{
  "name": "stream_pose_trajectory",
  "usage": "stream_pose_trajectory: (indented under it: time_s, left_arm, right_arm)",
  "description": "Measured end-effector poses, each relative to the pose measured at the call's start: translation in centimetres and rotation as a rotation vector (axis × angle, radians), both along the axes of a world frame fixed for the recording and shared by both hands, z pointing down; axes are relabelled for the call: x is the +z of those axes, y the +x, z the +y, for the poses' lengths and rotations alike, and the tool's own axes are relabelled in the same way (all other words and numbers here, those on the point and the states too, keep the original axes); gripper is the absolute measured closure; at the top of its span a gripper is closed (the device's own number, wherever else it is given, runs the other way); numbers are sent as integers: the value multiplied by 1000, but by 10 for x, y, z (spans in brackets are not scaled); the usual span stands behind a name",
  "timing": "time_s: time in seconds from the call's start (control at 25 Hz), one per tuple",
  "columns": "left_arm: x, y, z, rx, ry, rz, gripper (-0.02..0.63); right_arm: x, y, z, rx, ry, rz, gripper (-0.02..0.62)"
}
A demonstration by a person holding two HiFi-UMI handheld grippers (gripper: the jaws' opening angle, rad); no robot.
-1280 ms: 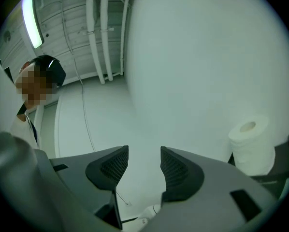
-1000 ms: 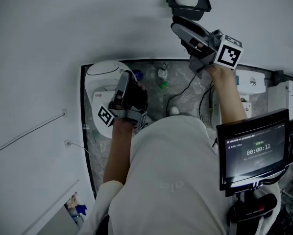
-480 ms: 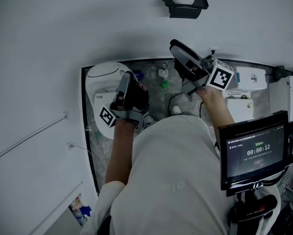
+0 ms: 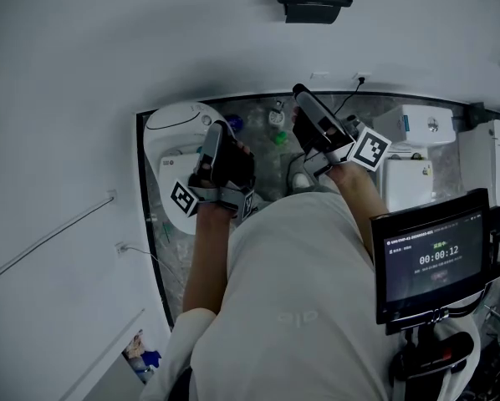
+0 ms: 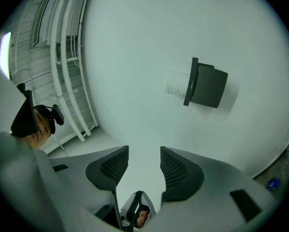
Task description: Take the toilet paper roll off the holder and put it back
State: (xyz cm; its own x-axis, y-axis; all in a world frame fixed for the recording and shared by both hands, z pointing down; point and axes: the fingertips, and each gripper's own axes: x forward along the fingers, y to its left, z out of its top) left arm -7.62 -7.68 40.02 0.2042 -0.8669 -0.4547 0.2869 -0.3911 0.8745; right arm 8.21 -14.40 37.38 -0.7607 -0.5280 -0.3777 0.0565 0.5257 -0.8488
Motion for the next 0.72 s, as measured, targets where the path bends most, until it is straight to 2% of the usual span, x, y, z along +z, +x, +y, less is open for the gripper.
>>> stream_pose_trajectory:
  time_s: [0.24, 0.72]
  left_arm:
    - [4, 0, -3, 4, -16, 13, 600]
    - [7, -1, -3, 0, -30, 22, 600]
  right_arm:
    - [12, -4, 9, 1, -46, -9, 385]
    - [13, -4, 10, 7, -43, 2, 385]
